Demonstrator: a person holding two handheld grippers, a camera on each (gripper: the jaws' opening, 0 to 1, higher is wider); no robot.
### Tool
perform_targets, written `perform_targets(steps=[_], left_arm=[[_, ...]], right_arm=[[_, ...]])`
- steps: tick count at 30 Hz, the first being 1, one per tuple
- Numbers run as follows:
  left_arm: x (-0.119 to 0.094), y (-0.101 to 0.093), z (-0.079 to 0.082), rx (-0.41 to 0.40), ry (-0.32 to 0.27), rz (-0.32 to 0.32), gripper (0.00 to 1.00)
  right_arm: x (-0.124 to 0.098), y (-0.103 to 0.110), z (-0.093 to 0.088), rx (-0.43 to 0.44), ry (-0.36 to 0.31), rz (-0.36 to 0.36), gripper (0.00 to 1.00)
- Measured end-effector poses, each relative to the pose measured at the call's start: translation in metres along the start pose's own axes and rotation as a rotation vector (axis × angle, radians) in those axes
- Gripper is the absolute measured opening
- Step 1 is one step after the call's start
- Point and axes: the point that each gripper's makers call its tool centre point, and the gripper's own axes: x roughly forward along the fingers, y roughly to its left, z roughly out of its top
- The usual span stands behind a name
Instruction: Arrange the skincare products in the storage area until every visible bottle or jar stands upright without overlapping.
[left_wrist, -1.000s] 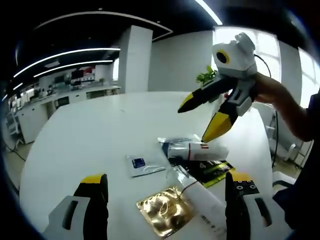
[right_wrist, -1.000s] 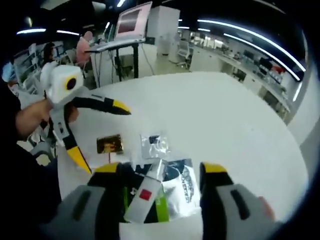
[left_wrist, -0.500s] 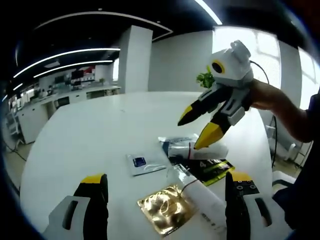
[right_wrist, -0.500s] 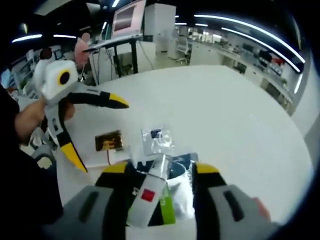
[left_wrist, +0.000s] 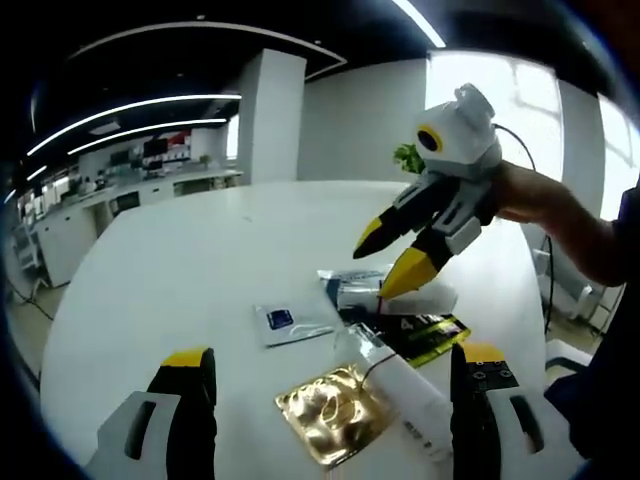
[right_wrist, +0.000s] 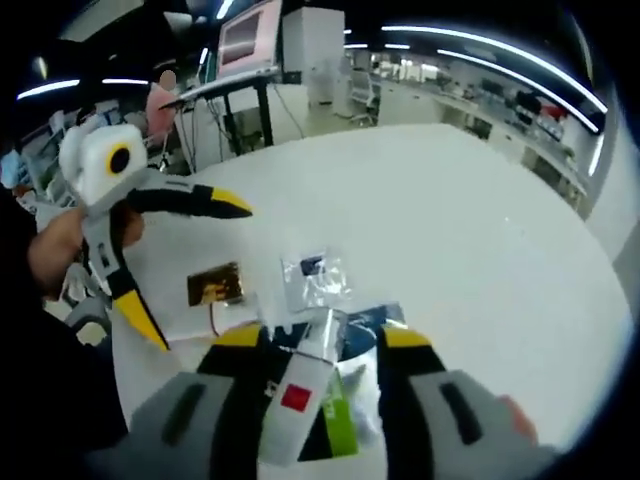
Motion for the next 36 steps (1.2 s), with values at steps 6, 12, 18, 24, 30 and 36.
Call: perform_targets(steps=[6,12,18,24,30,36], left_arm=[[0.000,0.001,-0.002,-0.001,0.004,0.000,1.00],[0.000,0.002,-0.004,-0.004,0.008,0.001,1.00],[0.000,0.002,-0.006,-0.008,0.010,-0.003,0.98],[0.000,0.002,-0.006,-0.011,0.009,-0.005,0.98],[-0.001,0.004,-0.006,-0.013,0.005,0.000,0.98],[-0.001,0.004,-0.007,-0.014,0.010,-0.002,0.97]], right_arm=[[0.004,0.005,-0.002,-0.002,0.001,0.009,0.42],[0.007,0.007,-0.001,0.012,-0.004,0.012,0.40],[0.010,0.009,-0.002,0.026,-0.009,0.013,0.38],[0.014,0.009,-0.002,0.043,-0.014,0.018,0.35],[0.016,0.010,-0.003,0.054,-0.015,0.024,0.32],[0.020,0.008,-0.003,0.058,-0.012,0.027,0.30]])
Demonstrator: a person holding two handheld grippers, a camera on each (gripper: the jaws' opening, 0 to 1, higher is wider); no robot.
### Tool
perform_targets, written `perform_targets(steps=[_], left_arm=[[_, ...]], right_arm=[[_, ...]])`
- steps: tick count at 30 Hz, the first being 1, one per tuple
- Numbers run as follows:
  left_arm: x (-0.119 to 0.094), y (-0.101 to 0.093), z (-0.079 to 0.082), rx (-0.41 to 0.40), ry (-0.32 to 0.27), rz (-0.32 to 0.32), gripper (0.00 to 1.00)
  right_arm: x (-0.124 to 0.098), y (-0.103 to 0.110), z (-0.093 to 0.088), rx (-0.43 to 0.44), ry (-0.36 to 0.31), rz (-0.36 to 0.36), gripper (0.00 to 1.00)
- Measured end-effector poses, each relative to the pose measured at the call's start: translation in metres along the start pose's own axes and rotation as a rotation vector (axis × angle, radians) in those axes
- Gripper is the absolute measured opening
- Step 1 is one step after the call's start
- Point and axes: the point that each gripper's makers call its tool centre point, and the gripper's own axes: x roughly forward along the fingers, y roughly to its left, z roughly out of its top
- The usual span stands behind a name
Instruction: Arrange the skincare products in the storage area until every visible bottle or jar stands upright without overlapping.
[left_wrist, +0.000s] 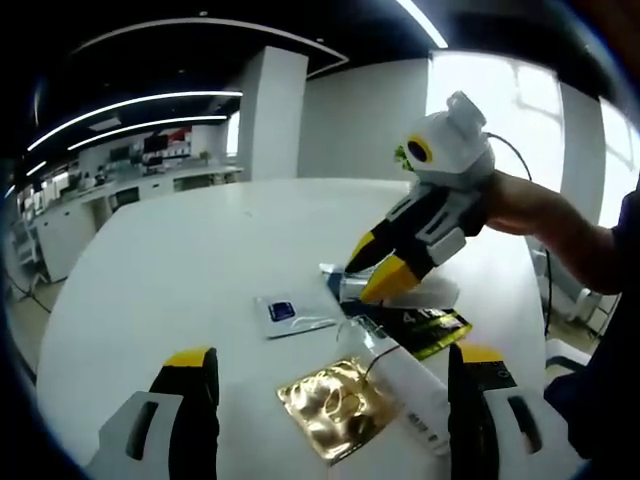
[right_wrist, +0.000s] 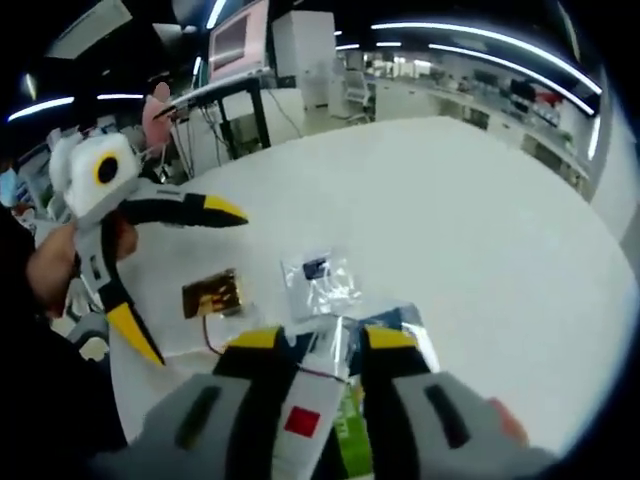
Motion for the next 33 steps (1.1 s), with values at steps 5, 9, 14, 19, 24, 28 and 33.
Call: perform_targets(steps=[5,9,14,19,24,28,33], left_arm=[[0.000,0.000,0.001,-0.001,-0.003,-0.002,0.97],[0.000,0.001,0.000,0.000,-0.001,-0.001,0.97],[-0.001,0.000,-0.001,-0.001,0.000,-0.002,0.96],[-0.001,-0.004,-0.001,0.000,0.000,-0.006,0.96],[-0.001,-0.006,-0.003,0.003,0.005,-0.013,0.96],[-0.001,-0.007,-0.003,0.002,0.005,-0.014,0.96],[-0.002,-0.007,-0.003,0.001,0.005,-0.012,0.95]], right_arm=[[0.002,0.000,0.001,0.000,0.001,0.005,0.30],[0.005,-0.002,0.001,0.001,0.008,0.006,0.29],[0.009,-0.004,0.001,-0.006,0.024,0.004,0.27],[0.012,-0.003,0.000,-0.011,0.036,0.011,0.26],[0.014,-0.004,-0.001,-0.013,0.046,0.009,0.24],[0.015,-0.003,-0.002,-0.015,0.049,0.018,0.22],[0.012,0.003,-0.002,-0.024,0.049,0.024,0.21]])
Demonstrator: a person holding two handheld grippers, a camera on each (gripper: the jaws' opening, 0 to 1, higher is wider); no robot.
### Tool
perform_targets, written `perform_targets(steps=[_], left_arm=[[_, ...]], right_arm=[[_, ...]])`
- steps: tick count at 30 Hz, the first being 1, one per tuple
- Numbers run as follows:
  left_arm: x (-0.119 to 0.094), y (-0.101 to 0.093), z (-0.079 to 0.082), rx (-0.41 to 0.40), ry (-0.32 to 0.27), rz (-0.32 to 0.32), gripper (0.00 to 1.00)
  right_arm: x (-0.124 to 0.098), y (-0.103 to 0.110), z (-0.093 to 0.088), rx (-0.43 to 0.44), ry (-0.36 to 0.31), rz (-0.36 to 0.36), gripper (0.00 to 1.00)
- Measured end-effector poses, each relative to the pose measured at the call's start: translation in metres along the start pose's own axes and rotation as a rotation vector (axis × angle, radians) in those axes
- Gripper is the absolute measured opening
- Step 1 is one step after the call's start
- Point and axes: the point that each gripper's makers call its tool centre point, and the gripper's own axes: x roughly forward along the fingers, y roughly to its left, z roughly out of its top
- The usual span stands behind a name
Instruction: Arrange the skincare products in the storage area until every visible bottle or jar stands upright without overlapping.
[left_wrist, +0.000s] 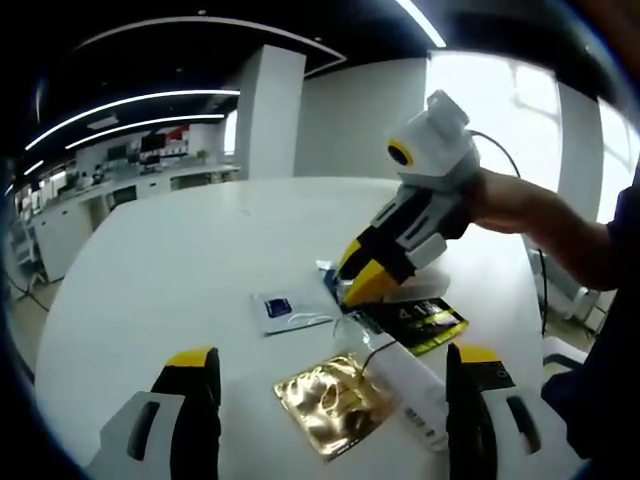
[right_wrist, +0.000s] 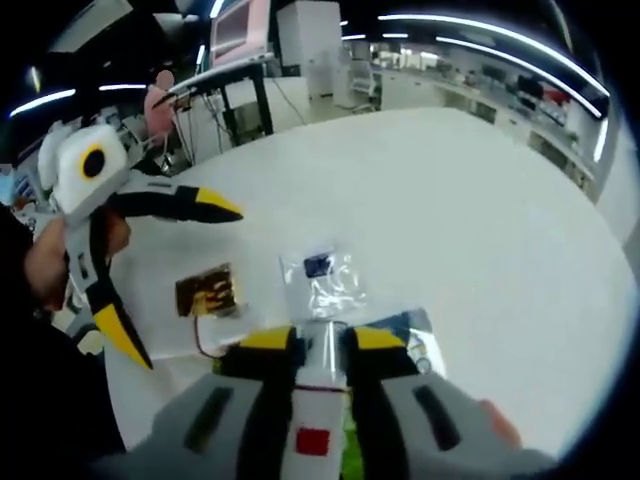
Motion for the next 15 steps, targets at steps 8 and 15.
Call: perform_targets(steps=[8,15], left_arm=[[0.000,0.000,0.000,0.005,0.003,0.002,0.95],[0.001,0.000,0.001,0.011,0.006,0.003,0.95]], right_arm=[[-0.012,-0.004,0.008,-0.016,-0.027,-0.014,0.20],[-0.031,-0.003,0.014,-0.015,-0.071,-0.026,0.19]])
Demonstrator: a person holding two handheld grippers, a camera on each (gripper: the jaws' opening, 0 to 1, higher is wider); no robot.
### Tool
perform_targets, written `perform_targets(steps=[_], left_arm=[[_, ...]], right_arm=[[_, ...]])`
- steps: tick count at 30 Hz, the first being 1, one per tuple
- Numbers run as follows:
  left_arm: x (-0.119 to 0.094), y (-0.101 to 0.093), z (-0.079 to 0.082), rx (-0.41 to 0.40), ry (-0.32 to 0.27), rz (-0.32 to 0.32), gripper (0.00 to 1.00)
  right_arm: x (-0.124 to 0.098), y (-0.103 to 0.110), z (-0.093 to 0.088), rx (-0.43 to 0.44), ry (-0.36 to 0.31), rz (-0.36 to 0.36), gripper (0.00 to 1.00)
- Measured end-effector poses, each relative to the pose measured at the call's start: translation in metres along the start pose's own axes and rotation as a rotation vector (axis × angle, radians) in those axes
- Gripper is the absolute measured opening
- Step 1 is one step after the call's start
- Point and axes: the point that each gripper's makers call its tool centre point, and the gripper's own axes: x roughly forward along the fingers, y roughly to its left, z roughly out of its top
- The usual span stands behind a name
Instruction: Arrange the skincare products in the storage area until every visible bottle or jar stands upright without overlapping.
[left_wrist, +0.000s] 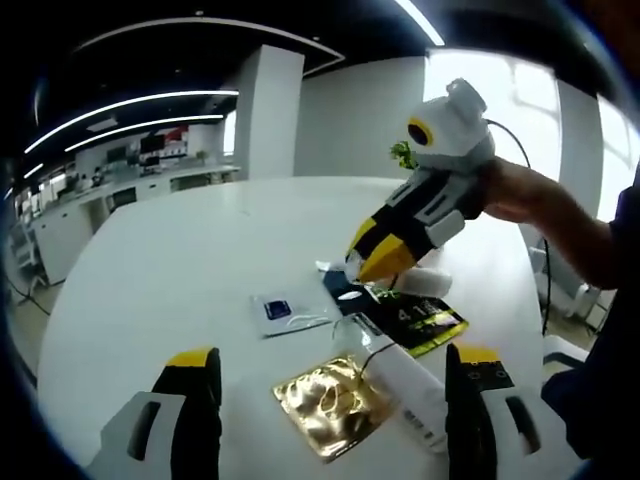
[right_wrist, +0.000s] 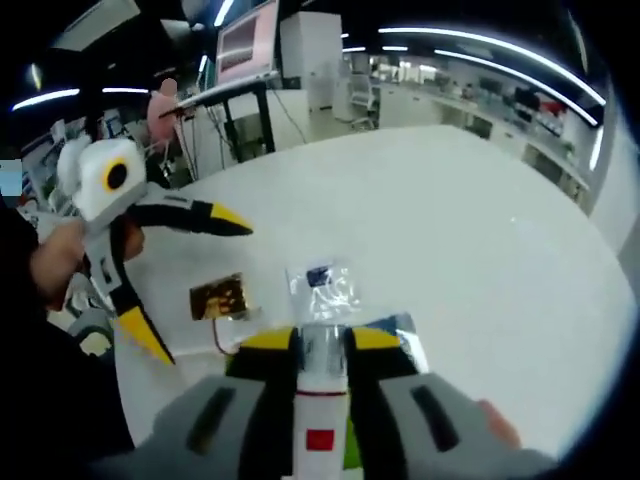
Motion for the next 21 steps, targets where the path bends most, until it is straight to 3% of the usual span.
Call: perform_targets(steps=[14,21], left_arm=[[-0.001,-0.004,0.003,0.014,0.002,0.001,0.94],[0.000,-0.006,0.004,0.018,0.003,0.002,0.94]], right_arm=[[-0.046,0.011,0.005,-0.034,-0.118,-0.040,0.19],[-0.068,0.018,0.020,-0.038,-0.273,-0.041,0.19]])
